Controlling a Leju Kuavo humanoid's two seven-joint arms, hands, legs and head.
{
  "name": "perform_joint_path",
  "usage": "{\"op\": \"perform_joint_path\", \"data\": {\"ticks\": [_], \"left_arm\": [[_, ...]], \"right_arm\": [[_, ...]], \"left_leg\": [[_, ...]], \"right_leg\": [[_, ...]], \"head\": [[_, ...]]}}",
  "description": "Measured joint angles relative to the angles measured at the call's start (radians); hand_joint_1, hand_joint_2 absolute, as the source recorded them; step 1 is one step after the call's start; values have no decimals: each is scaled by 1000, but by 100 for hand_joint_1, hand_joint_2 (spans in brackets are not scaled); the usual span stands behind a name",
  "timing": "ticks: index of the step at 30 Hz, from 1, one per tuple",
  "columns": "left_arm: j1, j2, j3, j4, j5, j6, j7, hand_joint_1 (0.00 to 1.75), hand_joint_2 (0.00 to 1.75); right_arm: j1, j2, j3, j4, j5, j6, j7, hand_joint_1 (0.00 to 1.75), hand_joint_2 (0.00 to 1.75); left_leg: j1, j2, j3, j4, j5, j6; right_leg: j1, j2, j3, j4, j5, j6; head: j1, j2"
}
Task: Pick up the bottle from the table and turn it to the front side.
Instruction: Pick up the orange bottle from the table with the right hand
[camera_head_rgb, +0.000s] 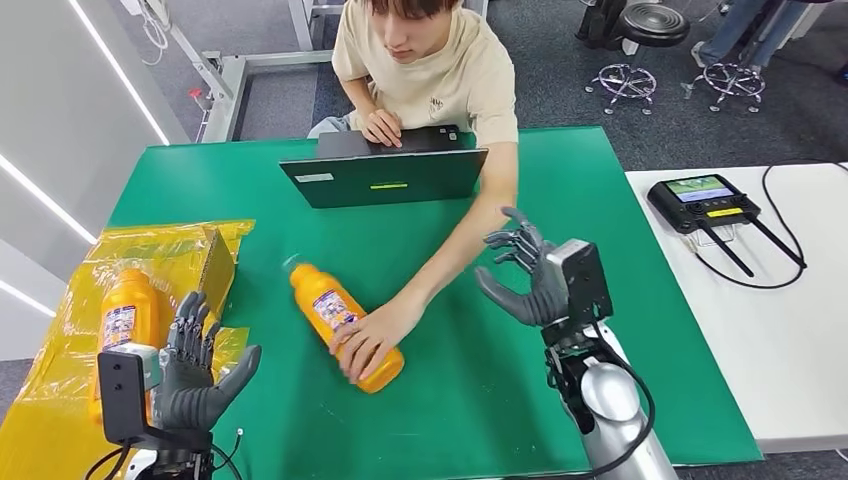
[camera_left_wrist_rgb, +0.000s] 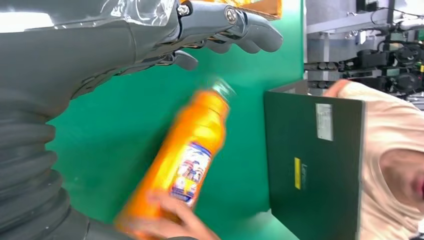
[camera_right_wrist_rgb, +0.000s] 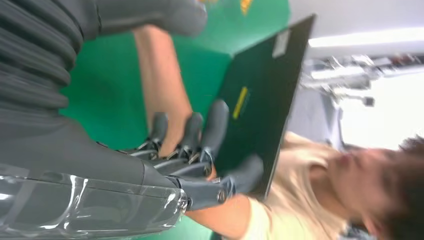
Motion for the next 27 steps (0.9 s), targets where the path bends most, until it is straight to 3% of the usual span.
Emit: {"op": "perform_joint_path", "data": {"ticks": [9,25,26,27], "left_arm": [[-3,-5,2,-1,-3,-24,-1,0,175],[-12,2,2,7,21,-19,-15,0,175],[-12,4,2,8,23,-17,-15,0,175],[-12,5,2,9,24,-16,-16,0,175]], "right_arm": [[108,-9,-23,-166,14,-45,-19,0,175],[24,-23,-35,-57,9,-38,-6,0,175],[13,-23,-34,-45,10,-33,-3,2,175],[2,-24,-34,-33,10,-25,0,45,175]], "left_leg": [[0,1,1,0,0,-1],[0,1,1,0,0,-1],[0,1,1,0,0,-1],[0,1,1,0,0,-1]], "right_leg": [[0,1,0,0,-1,-1],[0,1,0,0,0,0],[0,1,0,0,0,0],[0,1,0,0,0,0]], "head": [[0,0],[0,0],[0,0],[0,0]]}}
